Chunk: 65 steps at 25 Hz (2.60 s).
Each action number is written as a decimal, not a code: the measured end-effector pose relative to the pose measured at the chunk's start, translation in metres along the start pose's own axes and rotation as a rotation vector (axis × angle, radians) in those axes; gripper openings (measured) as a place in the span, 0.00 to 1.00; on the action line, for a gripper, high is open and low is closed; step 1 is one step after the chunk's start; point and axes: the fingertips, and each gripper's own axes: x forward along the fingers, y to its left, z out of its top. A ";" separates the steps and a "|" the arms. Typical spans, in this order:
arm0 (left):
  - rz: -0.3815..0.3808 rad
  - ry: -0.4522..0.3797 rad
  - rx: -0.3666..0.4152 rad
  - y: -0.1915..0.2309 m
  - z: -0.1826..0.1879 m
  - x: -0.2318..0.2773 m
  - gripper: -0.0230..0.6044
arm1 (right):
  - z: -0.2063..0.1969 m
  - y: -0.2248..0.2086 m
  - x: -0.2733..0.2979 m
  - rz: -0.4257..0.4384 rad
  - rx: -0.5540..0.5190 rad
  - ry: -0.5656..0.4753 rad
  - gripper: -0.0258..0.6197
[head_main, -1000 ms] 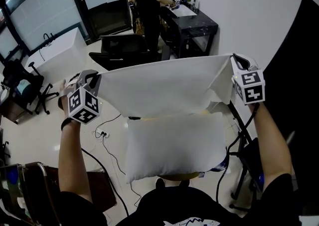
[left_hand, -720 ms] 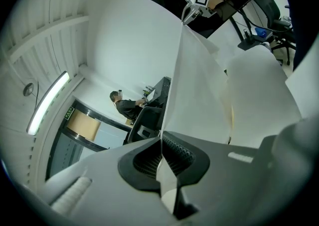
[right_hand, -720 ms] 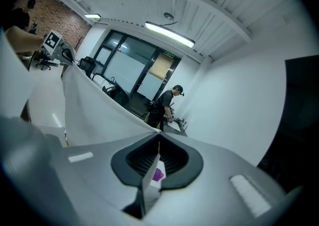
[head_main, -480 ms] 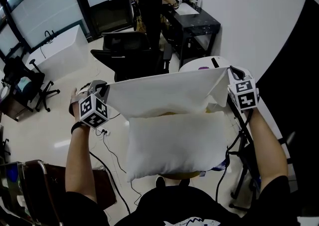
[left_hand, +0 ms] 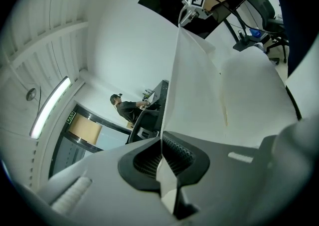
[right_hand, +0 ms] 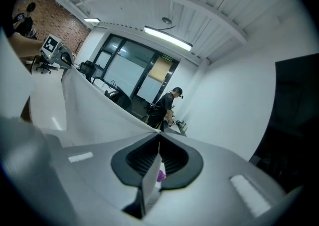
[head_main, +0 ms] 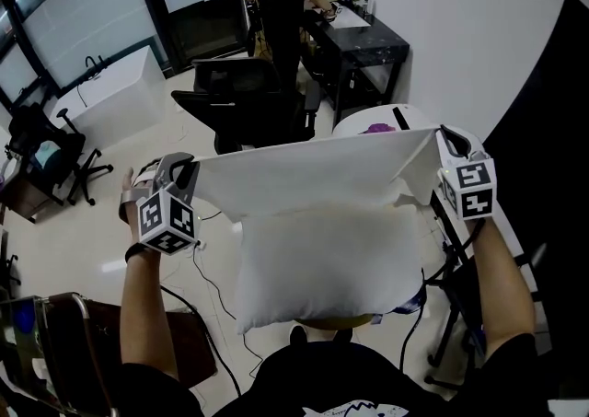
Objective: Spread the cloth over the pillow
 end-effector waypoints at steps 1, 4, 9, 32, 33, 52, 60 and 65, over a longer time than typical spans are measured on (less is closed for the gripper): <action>0.010 -0.004 0.004 0.003 0.001 -0.005 0.04 | 0.004 -0.001 -0.006 -0.004 0.002 -0.011 0.06; 0.034 -0.018 0.012 0.009 0.006 -0.021 0.04 | 0.016 -0.004 -0.024 -0.017 0.003 -0.038 0.06; 0.053 -0.047 0.038 0.011 0.016 -0.042 0.04 | 0.018 -0.008 -0.047 -0.034 0.009 -0.052 0.06; -0.063 -0.069 -0.004 -0.139 -0.002 -0.148 0.04 | -0.046 0.056 -0.177 0.199 0.001 -0.039 0.06; -0.063 -0.062 -0.009 -0.146 -0.003 -0.153 0.04 | -0.050 0.058 -0.181 0.208 0.010 -0.038 0.06; -0.215 0.036 -0.172 -0.317 -0.029 -0.215 0.04 | -0.117 0.122 -0.251 0.346 0.092 -0.030 0.06; -0.327 0.074 -0.163 -0.388 -0.042 -0.216 0.04 | -0.170 0.153 -0.274 0.390 0.129 0.013 0.06; -0.381 0.092 -0.127 -0.427 -0.051 -0.208 0.04 | -0.209 0.172 -0.287 0.412 0.197 0.075 0.06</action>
